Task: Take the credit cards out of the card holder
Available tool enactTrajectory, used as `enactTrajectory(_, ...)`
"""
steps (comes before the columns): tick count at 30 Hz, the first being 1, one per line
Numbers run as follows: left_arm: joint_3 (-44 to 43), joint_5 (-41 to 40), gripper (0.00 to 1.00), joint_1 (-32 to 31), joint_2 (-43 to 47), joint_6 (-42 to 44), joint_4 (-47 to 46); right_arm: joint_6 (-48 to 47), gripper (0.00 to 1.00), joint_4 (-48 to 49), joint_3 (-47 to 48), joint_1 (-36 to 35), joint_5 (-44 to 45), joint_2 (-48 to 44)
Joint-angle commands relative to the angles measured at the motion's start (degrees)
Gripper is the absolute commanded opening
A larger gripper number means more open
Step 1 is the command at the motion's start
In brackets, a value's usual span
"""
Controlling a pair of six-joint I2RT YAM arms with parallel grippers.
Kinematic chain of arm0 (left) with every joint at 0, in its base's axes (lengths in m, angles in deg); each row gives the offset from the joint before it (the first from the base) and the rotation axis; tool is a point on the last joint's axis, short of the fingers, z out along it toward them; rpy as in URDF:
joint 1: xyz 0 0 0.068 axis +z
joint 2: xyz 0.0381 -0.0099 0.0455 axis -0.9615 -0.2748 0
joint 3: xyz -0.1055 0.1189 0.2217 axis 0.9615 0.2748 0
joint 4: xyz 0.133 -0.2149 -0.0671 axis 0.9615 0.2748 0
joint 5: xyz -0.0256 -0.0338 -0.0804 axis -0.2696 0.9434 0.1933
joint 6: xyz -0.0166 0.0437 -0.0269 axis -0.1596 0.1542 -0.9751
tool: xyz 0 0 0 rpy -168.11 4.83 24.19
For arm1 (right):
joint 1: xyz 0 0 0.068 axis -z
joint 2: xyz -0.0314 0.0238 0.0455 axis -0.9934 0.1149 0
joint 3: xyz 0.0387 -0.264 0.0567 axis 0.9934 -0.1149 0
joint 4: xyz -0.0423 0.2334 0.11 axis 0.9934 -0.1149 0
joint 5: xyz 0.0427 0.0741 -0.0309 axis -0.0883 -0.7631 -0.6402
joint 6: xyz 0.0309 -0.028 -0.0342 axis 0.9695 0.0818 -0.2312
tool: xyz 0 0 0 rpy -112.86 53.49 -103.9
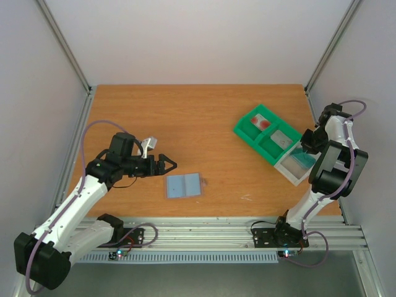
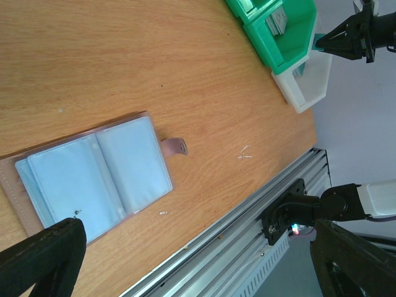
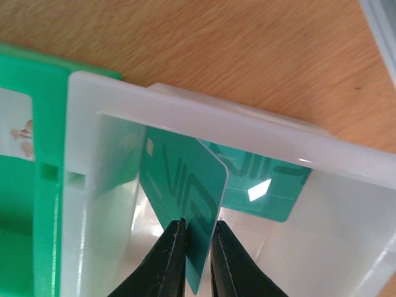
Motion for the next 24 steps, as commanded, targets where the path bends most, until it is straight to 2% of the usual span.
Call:
enactTrajectory(1,0.0,-0.3,0.99,0.1,1.1,0.7,-0.8,0.5,0.12,-0.7,0.1,0.4,5.4,0.2)
enactTrajectory(11,-0.1,-0.7,0.99,0.1,1.6,0.8,-0.5,2.3,0.16,-2.2,0.3,0.3,13.0,-0.2)
enactTrajectory(24,0.0,-1.7,0.99,0.1,1.9,0.8,-0.2,6.6,0.25,-4.9,2.9,-2.2,16.0,-0.8)
